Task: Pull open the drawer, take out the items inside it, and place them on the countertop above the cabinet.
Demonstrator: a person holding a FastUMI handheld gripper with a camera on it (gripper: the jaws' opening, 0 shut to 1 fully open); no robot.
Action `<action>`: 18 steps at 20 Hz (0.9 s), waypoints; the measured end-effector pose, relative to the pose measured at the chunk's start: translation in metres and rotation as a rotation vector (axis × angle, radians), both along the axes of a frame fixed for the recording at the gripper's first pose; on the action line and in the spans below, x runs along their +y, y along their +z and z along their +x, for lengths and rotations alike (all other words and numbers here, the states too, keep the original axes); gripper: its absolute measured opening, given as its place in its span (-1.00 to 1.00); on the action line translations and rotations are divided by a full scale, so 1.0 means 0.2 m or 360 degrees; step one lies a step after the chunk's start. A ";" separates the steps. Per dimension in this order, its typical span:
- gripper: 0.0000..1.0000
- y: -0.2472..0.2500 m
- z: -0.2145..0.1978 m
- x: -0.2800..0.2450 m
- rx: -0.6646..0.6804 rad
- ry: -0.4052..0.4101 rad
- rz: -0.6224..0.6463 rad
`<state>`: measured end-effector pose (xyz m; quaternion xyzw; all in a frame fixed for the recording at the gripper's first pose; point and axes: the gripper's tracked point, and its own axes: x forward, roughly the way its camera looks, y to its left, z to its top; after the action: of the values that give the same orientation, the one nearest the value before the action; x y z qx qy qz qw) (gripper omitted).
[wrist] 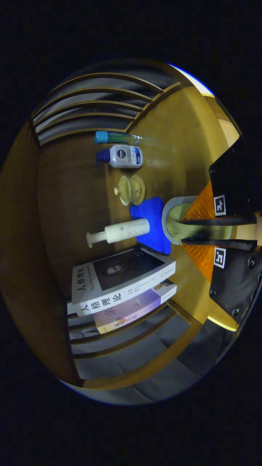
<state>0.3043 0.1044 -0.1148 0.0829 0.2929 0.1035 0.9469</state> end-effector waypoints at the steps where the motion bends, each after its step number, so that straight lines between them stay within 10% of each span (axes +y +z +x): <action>1: -0.58 -0.02 0.02 0.00 0.0002 -0.0004 -0.0016; 8: 0.98 0.00 -0.01 -0.07 -0.0131 -0.0076 -0.0211; 18: 0.96 0.22 -0.49 -0.02 -0.0461 -0.0060 -0.0201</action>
<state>0.2071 0.0995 -0.0702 0.0129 0.1578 0.0780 0.9843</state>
